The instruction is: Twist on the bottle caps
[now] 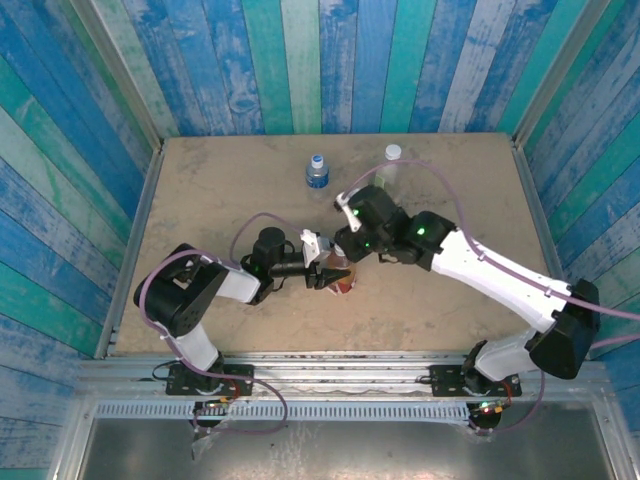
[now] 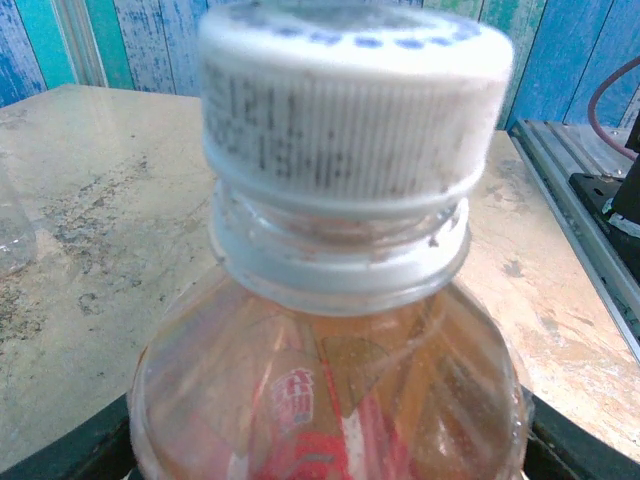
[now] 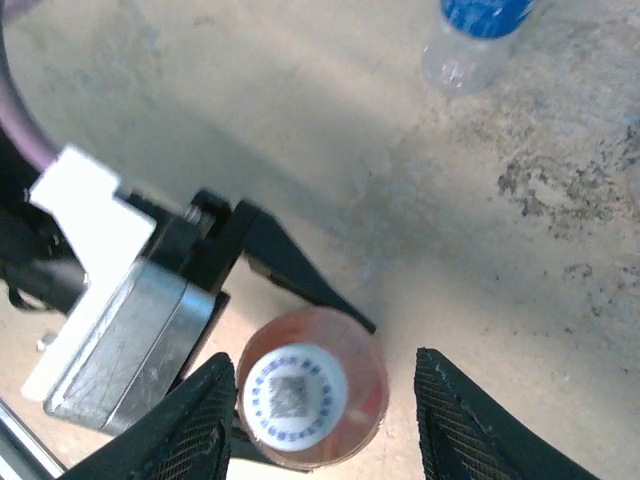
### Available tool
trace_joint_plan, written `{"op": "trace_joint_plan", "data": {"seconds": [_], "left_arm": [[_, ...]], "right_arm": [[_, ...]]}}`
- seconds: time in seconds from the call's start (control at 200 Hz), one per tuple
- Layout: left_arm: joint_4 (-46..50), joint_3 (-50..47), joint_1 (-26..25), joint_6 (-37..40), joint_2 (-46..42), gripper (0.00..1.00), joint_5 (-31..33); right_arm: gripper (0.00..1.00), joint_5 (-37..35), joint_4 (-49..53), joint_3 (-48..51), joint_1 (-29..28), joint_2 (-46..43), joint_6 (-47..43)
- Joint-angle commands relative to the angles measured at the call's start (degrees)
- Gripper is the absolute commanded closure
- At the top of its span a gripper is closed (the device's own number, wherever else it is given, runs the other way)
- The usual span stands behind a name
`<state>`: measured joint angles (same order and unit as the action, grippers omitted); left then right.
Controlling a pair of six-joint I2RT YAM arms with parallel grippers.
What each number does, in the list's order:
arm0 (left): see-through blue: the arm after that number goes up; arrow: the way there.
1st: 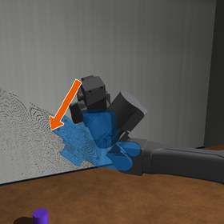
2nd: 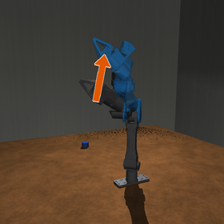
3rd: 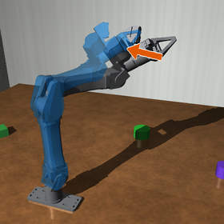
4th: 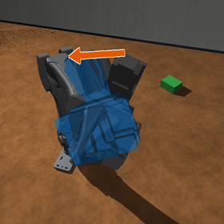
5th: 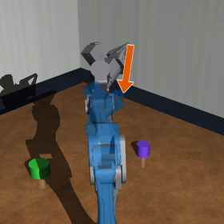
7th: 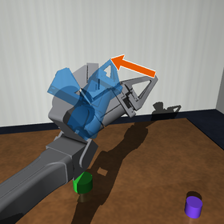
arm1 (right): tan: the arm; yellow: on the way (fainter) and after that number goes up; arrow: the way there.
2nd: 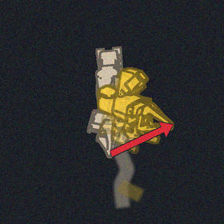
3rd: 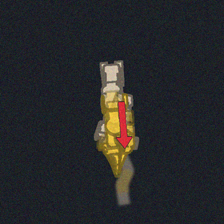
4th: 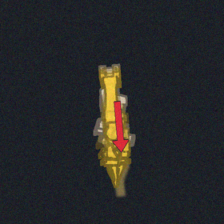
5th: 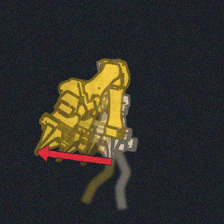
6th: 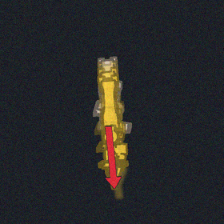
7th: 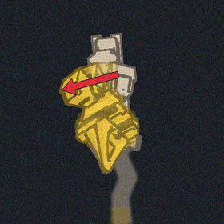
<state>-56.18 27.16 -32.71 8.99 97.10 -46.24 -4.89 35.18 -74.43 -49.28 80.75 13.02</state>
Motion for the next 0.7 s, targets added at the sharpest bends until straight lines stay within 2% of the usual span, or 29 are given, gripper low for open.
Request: {"op": "trace_joint_plan", "data": {"seconds": [0.0,0.15,0.29,0.696], "left_arm": [[6.61,-0.97,-0.07,0.3,-0.22,0.34,2.69],[6.66,-1.13,-0.07,0.42,-0.56,0.34,2.84],[6.35,-1.22,-0.14,0.24,-0.59,0.35,2.73],[4.94,-1.57,-0.1,-0.58,-0.99,0.35,3.52]], "right_arm": [[0.6,10.17,-2.38,-0.17,3.67,0.11,-1.22],[0.72,19.7,-0.89,-1.9,8.06,3.34,-1.64],[0.75,26.54,-0.42,-1.49,9.85,5.51,-2.2],[0.81,27.34,0.21,7.85,10.51,-0.2,0.05]]}}
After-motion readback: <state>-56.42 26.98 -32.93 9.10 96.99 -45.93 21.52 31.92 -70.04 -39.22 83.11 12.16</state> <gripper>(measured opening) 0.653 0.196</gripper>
